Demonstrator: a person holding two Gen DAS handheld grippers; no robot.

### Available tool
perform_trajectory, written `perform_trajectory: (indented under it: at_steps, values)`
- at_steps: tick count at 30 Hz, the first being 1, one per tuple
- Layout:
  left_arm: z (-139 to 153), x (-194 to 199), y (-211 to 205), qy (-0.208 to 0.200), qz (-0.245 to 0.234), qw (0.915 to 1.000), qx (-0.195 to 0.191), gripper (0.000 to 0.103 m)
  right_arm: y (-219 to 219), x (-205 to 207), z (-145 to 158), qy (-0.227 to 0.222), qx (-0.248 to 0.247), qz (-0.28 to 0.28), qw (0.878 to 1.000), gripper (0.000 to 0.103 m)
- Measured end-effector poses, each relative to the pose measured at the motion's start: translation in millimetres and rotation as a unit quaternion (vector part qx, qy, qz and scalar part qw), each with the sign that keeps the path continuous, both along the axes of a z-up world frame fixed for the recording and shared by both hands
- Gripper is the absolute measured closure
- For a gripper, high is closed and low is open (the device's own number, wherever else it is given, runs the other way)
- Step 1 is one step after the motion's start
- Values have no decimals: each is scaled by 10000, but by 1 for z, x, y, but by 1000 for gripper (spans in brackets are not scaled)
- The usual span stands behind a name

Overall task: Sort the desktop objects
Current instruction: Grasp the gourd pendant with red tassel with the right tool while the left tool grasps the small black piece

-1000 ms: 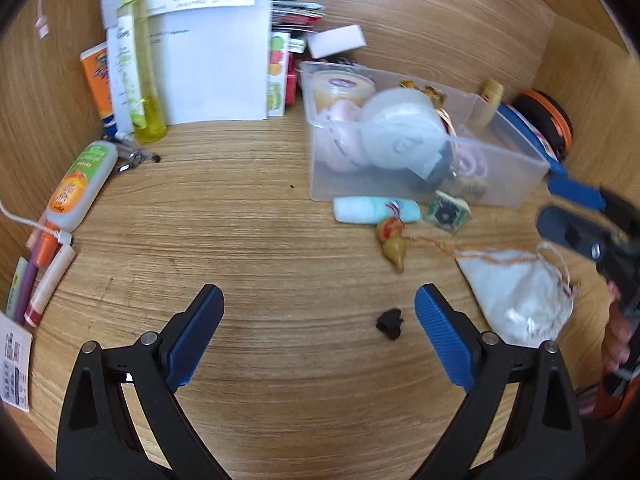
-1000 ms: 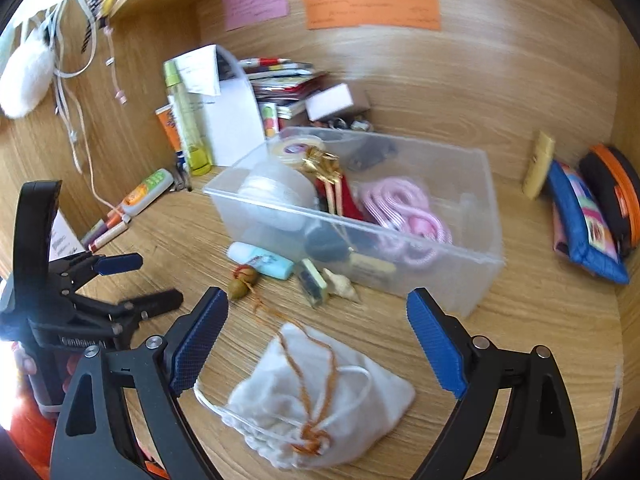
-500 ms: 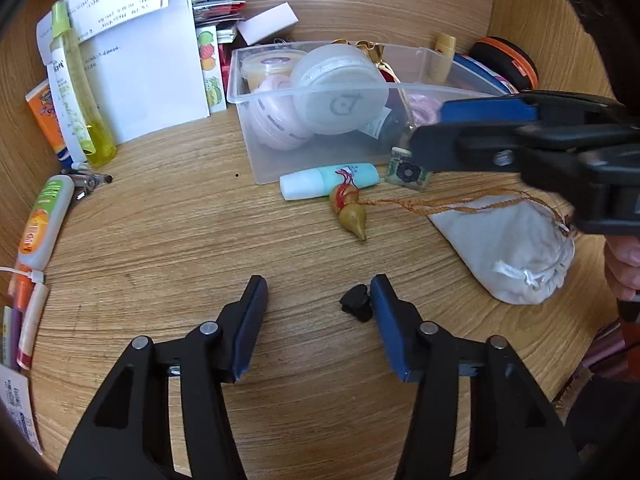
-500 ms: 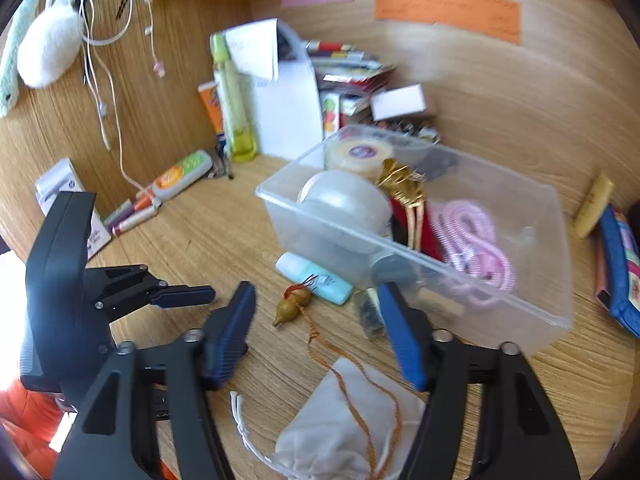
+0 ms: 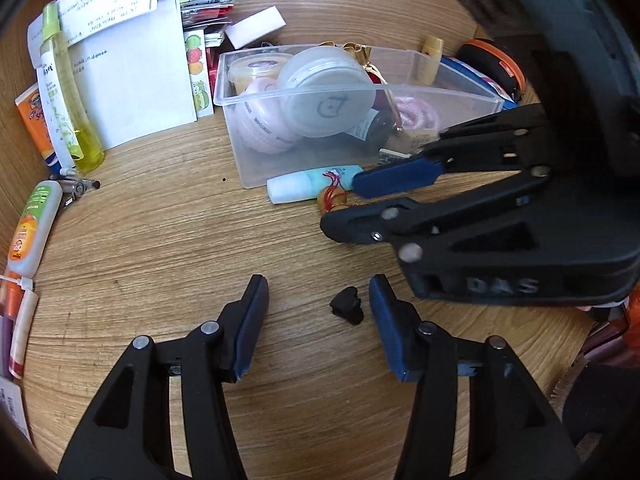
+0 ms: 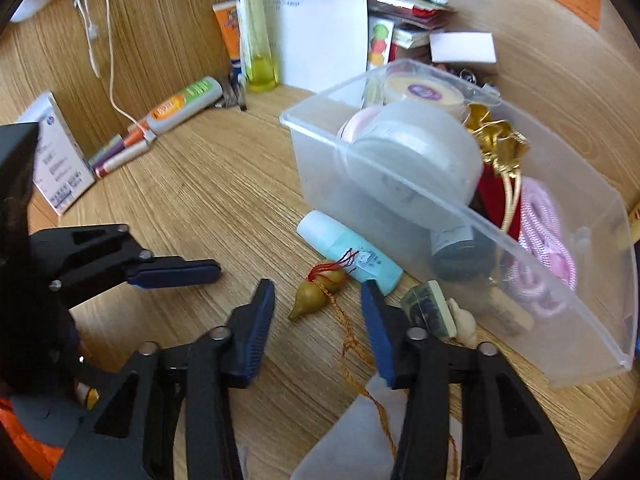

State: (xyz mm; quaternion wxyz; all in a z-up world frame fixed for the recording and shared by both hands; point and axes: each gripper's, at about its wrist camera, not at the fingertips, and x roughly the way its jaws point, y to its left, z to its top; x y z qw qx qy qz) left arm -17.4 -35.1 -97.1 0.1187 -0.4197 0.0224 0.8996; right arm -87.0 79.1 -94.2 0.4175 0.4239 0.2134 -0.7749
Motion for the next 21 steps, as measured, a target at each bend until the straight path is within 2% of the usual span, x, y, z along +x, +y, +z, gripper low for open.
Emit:
perform_trajectory:
  at_steps: [1, 4, 10, 19, 21]
  values:
    - [0, 1, 0, 15, -3, 10000, 3, 51, -1, -1, -1, -24, 12, 16, 10000, 77]
    - [0, 1, -1, 38, -4, 10000, 5, 51, -5, -2, -6, -13, 82, 4, 10000, 81]
    - [-2, 2, 5, 109, -28, 9996, -263, 51, -13, 1, -11, 162, 169, 47, 9997, 81]
    - [-1, 6, 3, 97, 87, 9995, -273, 52, -17, 4, -14, 185, -26, 119, 9998, 85]
    - [0, 6, 5, 123, 106, 9994, -316, 62, -13, 6, -13, 104, -80, 133, 9998, 85]
